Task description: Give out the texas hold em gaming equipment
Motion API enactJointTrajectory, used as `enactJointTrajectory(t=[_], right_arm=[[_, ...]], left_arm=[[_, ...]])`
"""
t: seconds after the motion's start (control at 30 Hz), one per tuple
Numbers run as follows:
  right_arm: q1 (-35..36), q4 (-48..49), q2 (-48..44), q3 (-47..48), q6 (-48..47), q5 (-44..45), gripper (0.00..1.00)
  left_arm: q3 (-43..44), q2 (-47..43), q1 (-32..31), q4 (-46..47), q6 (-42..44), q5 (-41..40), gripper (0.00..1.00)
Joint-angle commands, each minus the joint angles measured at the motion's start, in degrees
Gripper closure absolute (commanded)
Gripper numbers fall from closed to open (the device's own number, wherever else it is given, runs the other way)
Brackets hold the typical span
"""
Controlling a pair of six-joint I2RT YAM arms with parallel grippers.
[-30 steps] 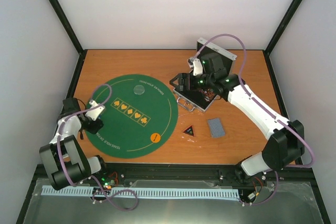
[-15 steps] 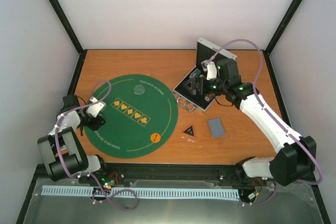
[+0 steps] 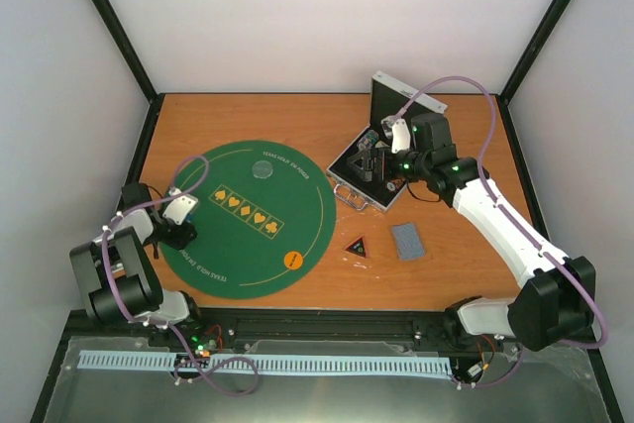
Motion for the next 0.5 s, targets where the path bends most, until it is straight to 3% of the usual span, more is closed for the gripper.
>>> enactJointTrajectory(t=[0.0, 0.37, 0.47], right_arm=[[-0.7, 1.2, -0.4, -0.3, -0.7, -0.4, 0.00], [-1.1, 0.5, -1.4, -0.2, -1.0, 0.0, 0.00], [-1.2, 0.2, -1.7, -0.1, -1.2, 0.1, 0.00]], left_arm=[[-1.3, 0.6, 0.2, 3.3, -0.4, 1.5, 0.95], [0.2, 4.3, 0.2, 1.8, 0.7, 2.0, 0.56], [0.2, 4.3, 0.2, 1.8, 1.1, 1.6, 0.52]])
